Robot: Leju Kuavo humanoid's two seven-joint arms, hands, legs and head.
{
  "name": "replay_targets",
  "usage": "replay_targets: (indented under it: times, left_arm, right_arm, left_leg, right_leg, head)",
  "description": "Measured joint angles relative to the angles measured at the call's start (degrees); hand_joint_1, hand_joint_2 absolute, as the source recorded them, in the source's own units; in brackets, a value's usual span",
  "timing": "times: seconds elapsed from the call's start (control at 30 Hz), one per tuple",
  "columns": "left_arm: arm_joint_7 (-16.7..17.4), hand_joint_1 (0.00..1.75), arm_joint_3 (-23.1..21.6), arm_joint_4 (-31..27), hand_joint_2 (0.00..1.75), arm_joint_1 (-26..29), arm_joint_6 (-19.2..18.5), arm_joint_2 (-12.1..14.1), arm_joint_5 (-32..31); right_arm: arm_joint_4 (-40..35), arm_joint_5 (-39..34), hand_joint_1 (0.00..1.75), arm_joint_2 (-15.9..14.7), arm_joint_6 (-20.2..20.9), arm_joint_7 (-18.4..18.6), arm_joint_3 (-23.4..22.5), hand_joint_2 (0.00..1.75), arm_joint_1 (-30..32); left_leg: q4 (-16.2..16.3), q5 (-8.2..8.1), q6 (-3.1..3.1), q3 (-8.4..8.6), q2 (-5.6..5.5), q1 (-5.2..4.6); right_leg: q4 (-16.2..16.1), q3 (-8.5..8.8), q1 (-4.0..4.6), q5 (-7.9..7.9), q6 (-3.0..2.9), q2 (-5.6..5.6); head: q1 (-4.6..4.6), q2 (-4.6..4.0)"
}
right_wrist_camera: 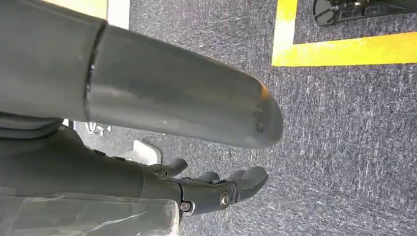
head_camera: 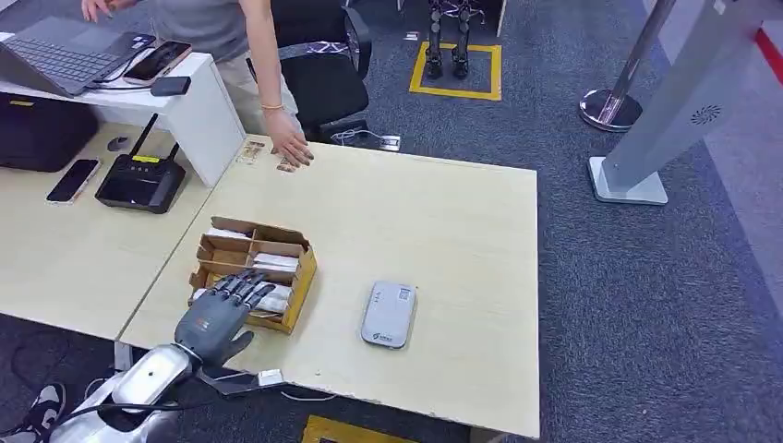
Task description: Pass the card to the sensor for recognition and then transmit it.
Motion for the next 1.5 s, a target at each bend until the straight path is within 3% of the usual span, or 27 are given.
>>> replay_targets:
  times: [0.6, 0.83, 0.93, 1.0, 1.13, 1.2, 1.3, 1.5]
  left_arm:
    - [0.9, 1.75, -1.2, 0.4, 1.75, -0.4, 0.3, 0.0, -0.7]
    - [3.5, 1.75, -2.3, 0.7, 1.75, -0.5, 1.7, 0.0, -5.9]
    - [6.7, 1.75, -2.9, 0.7, 1.75, -0.3, 3.8, 0.2, -11.7]
    - [12.0, 1.75, -3.9, 0.6, 1.75, -0.6, 5.2, 2.0, -14.0]
    - [30.3, 1.75, -12.6, -1.8, 1.75, -6.9, 5.2, 11.4, -14.6]
    - [35.3, 1.75, -17.5, -2.9, 1.75, -11.4, 4.3, 15.3, -14.8]
    - [37.3, 1.75, -23.7, -4.8, 1.75, -15.4, 3.3, 21.0, -14.8]
    - [37.6, 1.75, -29.5, -6.8, 1.75, -21.1, 3.5, 26.9, -14.8]
  right_arm:
    - [0.0, 1.7, 0.0, 0.0, -0.1, 0.3, 0.0, 0.0, 0.0]
    - [0.0, 3.1, 0.0, 0.3, 0.0, 0.8, 0.0, 0.0, 0.0]
    - [0.0, 4.0, 0.0, 0.4, 0.1, 1.1, 0.0, 0.0, 0.0]
    - [0.0, 4.7, 0.0, 0.5, 0.0, 1.2, 0.0, 0.0, 0.0]
    - [0.0, 5.7, 0.0, 0.5, 0.1, 1.3, 0.0, 0.0, -0.1]
    - [-0.1, 6.1, 0.0, 0.6, 0.1, 1.3, 0.0, 0.0, -0.3]
    - [-0.1, 6.6, 0.0, 0.8, 0.2, 1.3, 0.0, 0.0, -0.3]
    - [-0.2, 7.3, 0.0, 1.2, 0.2, 1.3, 0.0, 0.0, -0.4]
  left_leg:
    - [0.0, 0.0, 0.0, 0.01, -0.01, 0.0]
    - [0.0, 0.0, 0.0, 0.02, -0.01, 0.0]
    - [0.0, 0.0, 0.0, 0.02, -0.01, 0.0]
    - [0.0, 0.02, -0.02, 0.03, 0.01, 0.03]
    - [0.0, 0.12, -0.03, 0.01, -0.12, 0.06]
    - [0.0, 0.15, -0.06, 0.03, -0.1, 0.06]
    - [0.0, 0.16, -0.09, 0.04, 0.1, 0.07]
    - [0.0, 0.16, -0.08, 0.02, 0.06, 0.05]
  right_leg:
    - [0.0, 0.02, 0.0, 0.0, 0.0, 0.0]
    - [0.0, 0.03, 0.0, 0.0, 0.0, -0.01]
    - [0.0, 0.02, 0.0, 0.0, 0.0, 0.0]
    - [0.0, -0.03, 0.02, 0.01, -0.01, 0.01]
    - [0.0, -0.05, 0.07, 0.04, -0.07, -0.12]
    - [0.0, 0.02, 0.07, 0.08, -0.12, -0.1]
    - [0.1, -0.04, 0.09, 0.14, -0.19, 0.11]
    - [0.0, -0.04, 0.07, 0.14, -0.19, 0.08]
  head:
    - [0.02, 0.0]
    - [0.0, 0.0]
    - [0.02, 0.0]
    - [0.02, 0.0]
    - [-0.02, 0.0]
    - [0.02, 0.0]
    - [0.04, 0.0]
    - [0.0, 0.0]
